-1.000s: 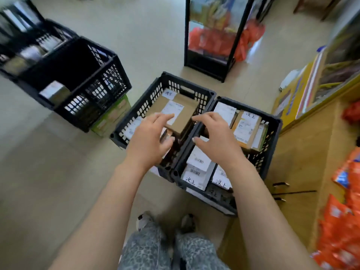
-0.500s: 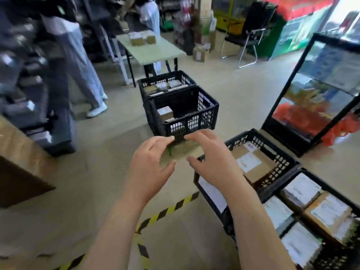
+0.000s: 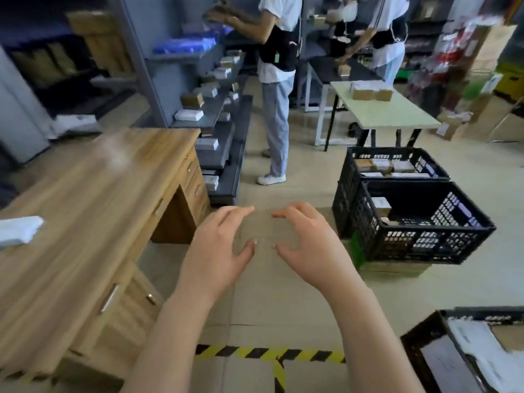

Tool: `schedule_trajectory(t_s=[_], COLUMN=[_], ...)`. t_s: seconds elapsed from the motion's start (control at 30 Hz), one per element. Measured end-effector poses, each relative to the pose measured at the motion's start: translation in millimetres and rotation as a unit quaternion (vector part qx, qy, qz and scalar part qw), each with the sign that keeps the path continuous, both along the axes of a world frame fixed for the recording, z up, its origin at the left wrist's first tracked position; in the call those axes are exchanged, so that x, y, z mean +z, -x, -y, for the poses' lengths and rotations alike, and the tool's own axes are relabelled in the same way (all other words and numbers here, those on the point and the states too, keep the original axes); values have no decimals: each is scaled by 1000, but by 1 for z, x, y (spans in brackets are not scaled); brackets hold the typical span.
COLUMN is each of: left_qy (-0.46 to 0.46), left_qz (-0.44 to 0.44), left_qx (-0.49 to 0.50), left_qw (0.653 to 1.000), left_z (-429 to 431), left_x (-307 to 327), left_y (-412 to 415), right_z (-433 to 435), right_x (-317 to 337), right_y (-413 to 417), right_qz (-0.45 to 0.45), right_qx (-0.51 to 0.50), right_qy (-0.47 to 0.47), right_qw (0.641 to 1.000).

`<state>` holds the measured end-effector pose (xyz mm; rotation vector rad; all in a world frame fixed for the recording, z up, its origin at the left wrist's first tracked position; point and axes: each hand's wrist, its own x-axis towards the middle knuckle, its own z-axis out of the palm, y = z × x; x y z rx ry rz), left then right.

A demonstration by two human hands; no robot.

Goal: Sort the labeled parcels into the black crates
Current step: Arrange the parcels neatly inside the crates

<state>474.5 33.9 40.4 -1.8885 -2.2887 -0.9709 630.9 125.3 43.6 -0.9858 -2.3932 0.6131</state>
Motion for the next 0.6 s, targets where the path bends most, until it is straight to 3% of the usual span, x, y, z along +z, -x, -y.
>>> schedule_trajectory(t_s=[0.3,0.6], left_qy=[-14,-30], left_qz=[28,73], left_qx=[171,377], left_qw=[985,923], left_z=[-5,-20], left_x=[-7,-9], left_y=[122,220], right_z=[-55,-123], right_x=[5,10], right_y=[158,317], right_qz=[19,13], right_qx=[176,348], right_qy=[-24,-48], right_qw=[984,936])
